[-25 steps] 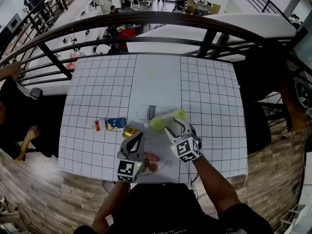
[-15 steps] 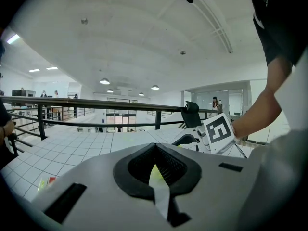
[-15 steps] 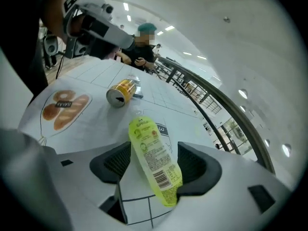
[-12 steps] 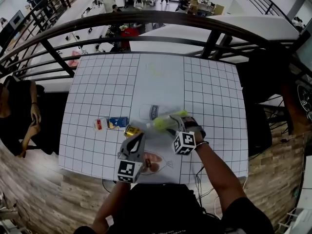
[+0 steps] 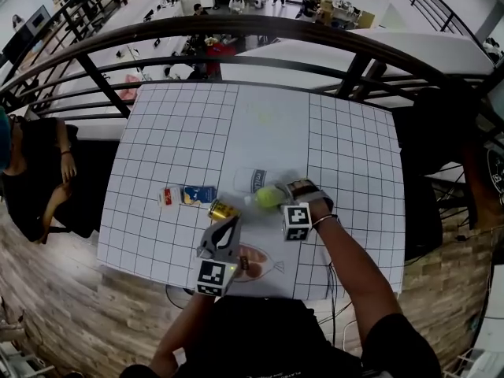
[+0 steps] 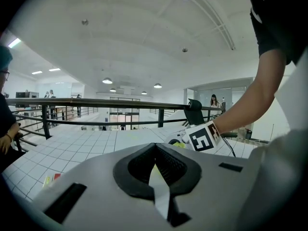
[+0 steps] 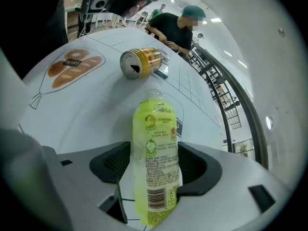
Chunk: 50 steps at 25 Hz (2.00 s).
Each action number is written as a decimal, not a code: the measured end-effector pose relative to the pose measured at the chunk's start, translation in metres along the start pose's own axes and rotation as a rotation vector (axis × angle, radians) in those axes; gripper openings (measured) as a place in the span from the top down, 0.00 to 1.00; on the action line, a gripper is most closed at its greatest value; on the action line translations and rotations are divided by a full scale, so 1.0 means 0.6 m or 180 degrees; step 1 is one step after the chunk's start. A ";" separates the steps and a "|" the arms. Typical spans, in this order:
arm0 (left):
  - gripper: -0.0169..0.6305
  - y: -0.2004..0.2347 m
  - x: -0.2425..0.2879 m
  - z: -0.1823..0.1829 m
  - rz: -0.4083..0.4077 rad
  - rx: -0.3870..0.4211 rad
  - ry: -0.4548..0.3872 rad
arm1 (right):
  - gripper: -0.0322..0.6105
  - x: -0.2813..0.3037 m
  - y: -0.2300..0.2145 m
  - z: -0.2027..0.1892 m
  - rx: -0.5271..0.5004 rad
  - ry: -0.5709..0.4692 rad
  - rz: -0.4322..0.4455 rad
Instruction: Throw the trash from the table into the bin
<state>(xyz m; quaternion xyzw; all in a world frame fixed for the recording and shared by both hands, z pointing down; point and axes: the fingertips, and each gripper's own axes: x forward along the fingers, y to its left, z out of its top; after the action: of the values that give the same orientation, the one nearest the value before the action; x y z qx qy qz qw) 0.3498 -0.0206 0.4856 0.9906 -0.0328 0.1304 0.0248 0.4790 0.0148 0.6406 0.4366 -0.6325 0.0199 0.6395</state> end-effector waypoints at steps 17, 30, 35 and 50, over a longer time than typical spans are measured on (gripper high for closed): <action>0.94 0.003 -0.019 0.005 0.0121 -0.0065 -0.0017 | 0.50 -0.054 -0.045 0.014 0.0364 -0.0226 -0.0399; 0.94 -0.024 -0.029 0.035 0.0168 0.0019 -0.0134 | 0.50 -0.250 -0.088 0.045 0.1812 -0.0920 -0.1443; 0.94 -0.042 -0.028 0.047 0.0143 0.0042 -0.0169 | 0.50 -0.326 -0.090 0.052 0.2732 -0.1438 -0.1542; 0.94 -0.095 -0.062 0.087 0.0249 0.0206 -0.0307 | 0.50 -0.459 -0.054 0.053 0.3929 -0.2385 -0.1656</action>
<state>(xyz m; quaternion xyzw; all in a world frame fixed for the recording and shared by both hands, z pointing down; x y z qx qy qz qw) 0.3312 0.0354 0.4229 0.9940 -0.0683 0.0844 -0.0139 0.4176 0.1215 0.3903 0.8268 -0.5582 0.0690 0.0068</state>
